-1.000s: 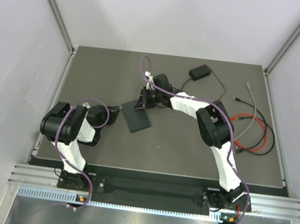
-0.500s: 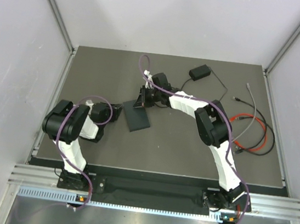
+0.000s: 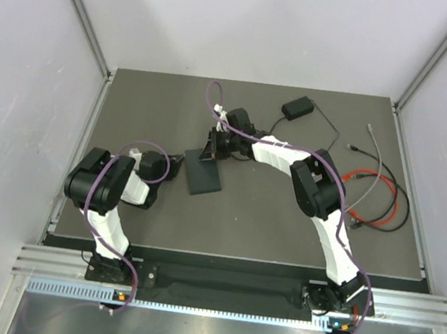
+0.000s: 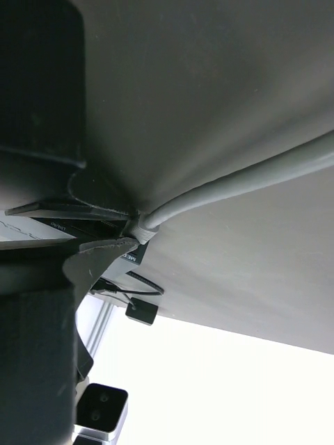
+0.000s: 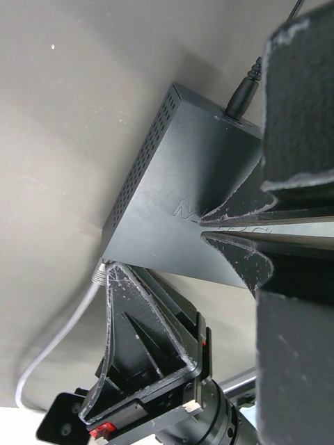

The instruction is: Pull the plug from the switch port

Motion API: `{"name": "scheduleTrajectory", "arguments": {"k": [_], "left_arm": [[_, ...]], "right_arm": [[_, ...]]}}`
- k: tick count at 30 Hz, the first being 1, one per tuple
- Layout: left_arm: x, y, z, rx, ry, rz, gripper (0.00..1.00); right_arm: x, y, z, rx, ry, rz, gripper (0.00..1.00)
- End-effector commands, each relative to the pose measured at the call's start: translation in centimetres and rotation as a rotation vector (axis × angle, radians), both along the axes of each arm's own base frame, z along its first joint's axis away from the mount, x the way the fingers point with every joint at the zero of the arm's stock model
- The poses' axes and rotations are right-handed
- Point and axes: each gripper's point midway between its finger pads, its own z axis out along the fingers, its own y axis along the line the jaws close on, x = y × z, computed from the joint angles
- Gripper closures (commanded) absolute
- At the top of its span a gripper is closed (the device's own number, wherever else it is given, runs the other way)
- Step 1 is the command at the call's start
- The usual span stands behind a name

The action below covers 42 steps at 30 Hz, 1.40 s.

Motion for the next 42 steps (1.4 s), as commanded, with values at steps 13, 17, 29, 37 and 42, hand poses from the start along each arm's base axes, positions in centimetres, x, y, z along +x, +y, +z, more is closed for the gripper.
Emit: {"name": "scheduleTrajectory", "arguments": {"k": [13,17,29,37,42], "left_arm": [[-3.5,0.9,-4.7,0.117,0.17,0.009,1.0],[-3.8,0.7,-4.5,0.122,0.161,-0.002,1.0],[-4.8,0.6,-5.4,0.159,0.216,-0.029,1.0],[-4.3,0.7,-4.3,0.161,0.19,-0.02,1.0],[-4.1,0.7,-3.7,0.175,0.18,-0.024,1.0]], "right_arm": [[-4.3,2.3,2.2,-0.093,-0.122,0.171,0.91],[-6.8,3.3,1.9,-0.108,-0.129,0.246,0.9],[-3.9,1.0,-1.8,-0.364,-0.167,0.21,0.9],[-1.6,-2.0,-4.3,-0.538,-0.175,0.112,0.91],[-2.1,0.0,-1.7,-0.413,-0.275,0.166,0.93]]}}
